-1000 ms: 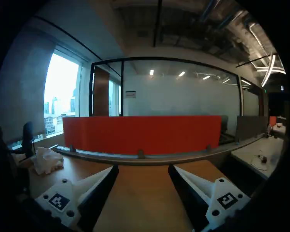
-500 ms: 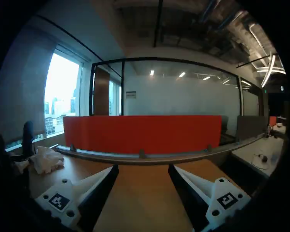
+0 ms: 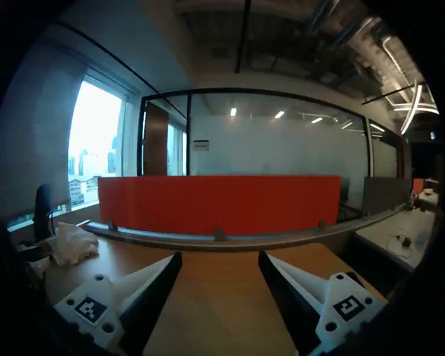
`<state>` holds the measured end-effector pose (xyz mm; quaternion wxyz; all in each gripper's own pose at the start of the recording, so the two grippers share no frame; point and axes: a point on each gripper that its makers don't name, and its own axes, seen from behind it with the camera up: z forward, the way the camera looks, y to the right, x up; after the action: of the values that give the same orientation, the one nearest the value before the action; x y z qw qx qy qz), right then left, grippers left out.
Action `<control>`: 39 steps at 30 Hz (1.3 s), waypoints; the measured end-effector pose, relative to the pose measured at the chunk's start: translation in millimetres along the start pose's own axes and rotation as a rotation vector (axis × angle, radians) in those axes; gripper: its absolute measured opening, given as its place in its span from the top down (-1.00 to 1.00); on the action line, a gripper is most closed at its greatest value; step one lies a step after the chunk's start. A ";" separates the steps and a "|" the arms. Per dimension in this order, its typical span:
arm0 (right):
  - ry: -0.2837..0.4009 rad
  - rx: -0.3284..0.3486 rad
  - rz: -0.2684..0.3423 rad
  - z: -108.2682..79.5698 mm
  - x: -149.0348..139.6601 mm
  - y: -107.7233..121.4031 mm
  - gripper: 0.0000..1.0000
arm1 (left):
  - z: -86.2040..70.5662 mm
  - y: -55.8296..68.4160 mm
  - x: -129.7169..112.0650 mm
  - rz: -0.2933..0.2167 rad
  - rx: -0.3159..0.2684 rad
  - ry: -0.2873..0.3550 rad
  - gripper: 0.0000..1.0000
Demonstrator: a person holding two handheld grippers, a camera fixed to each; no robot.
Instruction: Fold towel
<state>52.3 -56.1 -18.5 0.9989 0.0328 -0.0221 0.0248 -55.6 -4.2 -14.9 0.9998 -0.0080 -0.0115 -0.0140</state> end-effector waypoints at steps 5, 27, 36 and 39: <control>-0.001 0.004 -0.007 1.4 -7.1 -5.3 -0.99 | 2.7 0.9 -16.2 -0.011 0.000 0.006 -0.92; -0.009 0.002 -0.040 13.5 -28.8 -10.5 -0.99 | 17.6 0.8 -50.0 -0.029 0.005 0.044 -0.92; -0.022 0.013 -0.053 11.2 -33.7 -12.6 -1.00 | 20.9 -0.3 -57.0 -0.036 0.014 0.048 -0.92; -0.024 0.009 -0.061 11.4 -34.7 -12.0 -1.00 | 21.0 -0.2 -59.2 -0.028 0.012 0.047 -0.92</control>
<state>17.8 -70.5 -9.4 0.9987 0.0385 -0.0331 -0.0060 -115.3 -2.4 4.8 0.9995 -0.0015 0.0117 -0.0279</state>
